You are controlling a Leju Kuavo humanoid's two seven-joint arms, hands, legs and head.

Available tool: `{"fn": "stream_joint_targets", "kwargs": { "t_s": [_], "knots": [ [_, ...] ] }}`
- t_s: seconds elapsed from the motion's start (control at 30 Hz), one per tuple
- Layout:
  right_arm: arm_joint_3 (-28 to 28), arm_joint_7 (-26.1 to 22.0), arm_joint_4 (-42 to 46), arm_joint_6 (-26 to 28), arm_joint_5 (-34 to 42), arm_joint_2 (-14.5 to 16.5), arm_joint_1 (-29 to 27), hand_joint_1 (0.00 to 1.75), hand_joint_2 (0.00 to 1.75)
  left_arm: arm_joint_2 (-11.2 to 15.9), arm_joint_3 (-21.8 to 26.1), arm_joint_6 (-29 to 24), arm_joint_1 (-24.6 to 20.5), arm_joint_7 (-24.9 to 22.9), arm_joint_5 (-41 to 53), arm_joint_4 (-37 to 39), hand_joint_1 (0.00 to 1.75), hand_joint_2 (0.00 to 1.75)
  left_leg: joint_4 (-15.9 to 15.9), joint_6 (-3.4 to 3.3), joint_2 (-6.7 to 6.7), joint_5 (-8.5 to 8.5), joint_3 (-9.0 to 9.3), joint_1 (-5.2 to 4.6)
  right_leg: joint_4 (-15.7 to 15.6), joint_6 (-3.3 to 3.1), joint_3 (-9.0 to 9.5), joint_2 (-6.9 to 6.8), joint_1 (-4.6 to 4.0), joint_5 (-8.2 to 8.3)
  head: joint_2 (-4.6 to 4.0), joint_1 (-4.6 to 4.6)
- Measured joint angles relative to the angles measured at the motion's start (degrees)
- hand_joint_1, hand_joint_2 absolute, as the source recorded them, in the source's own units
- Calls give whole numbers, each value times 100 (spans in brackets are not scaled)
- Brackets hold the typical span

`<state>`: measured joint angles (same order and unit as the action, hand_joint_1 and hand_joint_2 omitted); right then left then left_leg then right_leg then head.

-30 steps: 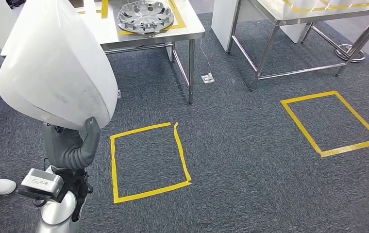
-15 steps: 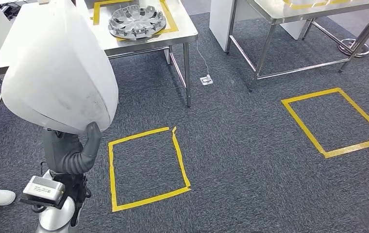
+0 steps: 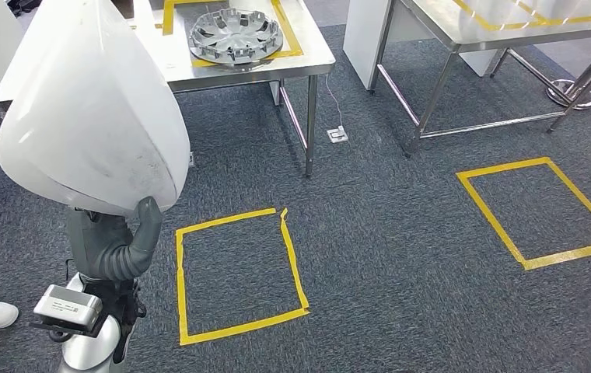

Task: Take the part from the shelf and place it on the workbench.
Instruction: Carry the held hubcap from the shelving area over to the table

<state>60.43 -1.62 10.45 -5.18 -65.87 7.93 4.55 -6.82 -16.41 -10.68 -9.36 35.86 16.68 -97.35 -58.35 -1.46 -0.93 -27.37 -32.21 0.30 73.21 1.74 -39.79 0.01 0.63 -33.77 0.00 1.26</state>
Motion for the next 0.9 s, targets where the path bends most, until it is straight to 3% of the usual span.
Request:
{"fn": "stream_joint_targets", "kwargs": {
  "t_s": [0.07,0.13,0.23,0.3,0.33,0.4,0.43,0.47,0.5,0.57,0.63,0.8,0.83,0.9],
  "knots": [
    [-3,-9,0,-2,3,0,-2,0,0,1,4,1,7,-3,0,-4,175,175,0,34,-31,-66,89,-4,-807,-40,295,24,-5,518,0,-2],
    [-1,-59,0,-18,91,4,8,0,0,3,23,1,26,1,1,-26,175,175,2,92,-54,-133,134,-20,-1388,-94,542,46,-30,750,0,-4],
    [18,-133,0,-51,190,15,20,0,0,9,93,-3,96,14,5,-116,175,175,28,182,-62,-184,171,-20,-1503,-182,613,29,-46,729,0,-5],
    [20,-161,1,-76,143,16,19,0,0,13,138,-8,136,25,20,-190,175,175,-157,245,-27,-303,120,-17,-1547,-256,682,4,-17,725,0,-23],
    [18,-171,1,-90,118,15,20,0,0,16,150,-11,157,30,34,-218,175,175,-426,276,-6,-440,-5,-13,-1565,-290,719,-15,-5,718,0,-34],
    [14,-171,1,-119,75,11,20,0,0,31,168,-15,222,37,60,-237,175,175,-1208,323,18,-769,-445,2,-1566,-328,757,-46,-7,677,0,-49],
    [11,-166,0,-130,62,11,18,0,0,41,178,-16,266,38,68,-238,175,175,-1530,338,22,-850,-657,9,-1565,-332,774,-57,-7,655,0,-50],
    [10,-160,0,-136,56,11,15,0,0,51,188,-17,302,38,72,-239,175,175,-1655,347,27,-805,-778,17,-1564,-327,798,-67,-6,630,0,-50],
    [10,-156,0,-138,54,11,13,0,0,58,196,-18,325,38,75,-241,175,175,-1541,351,39,-636,-778,25,-1563,-315,832,-76,-3,602,0,-50],
    [9,-156,0,-139,53,12,12,0,0,67,207,-19,338,39,82,-251,175,175,-776,349,111,-131,-487,40,-1558,-273,921,-94,3,530,0,-51],
    [8,-157,0,-142,53,9,20,0,0,72,222,-19,341,40,85,-262,175,175,-168,299,173,121,-211,32,-1540,-208,977,-102,-17,454,0,-57],
    [7,-203,2,-142,59,5,39,0,0,78,254,-47,348,58,85,-274,175,175,-54,94,88,95,-146,20,-1407,-56,958,-121,-10,300,-1,-60],
    [7,-211,2,-143,67,5,44,0,0,76,255,-54,348,66,85,-278,175,175,-47,62,75,90,-134,31,-1164,-28,839,-98,-3,175,-1,-59],
    [7,-214,2,-142,96,7,43,0,0,73,258,-57,351,84,85,-275,175,175,-48,19,50,66,-125,27,-367,3,403,-59,0,-155,0,-57]
  ]
}}
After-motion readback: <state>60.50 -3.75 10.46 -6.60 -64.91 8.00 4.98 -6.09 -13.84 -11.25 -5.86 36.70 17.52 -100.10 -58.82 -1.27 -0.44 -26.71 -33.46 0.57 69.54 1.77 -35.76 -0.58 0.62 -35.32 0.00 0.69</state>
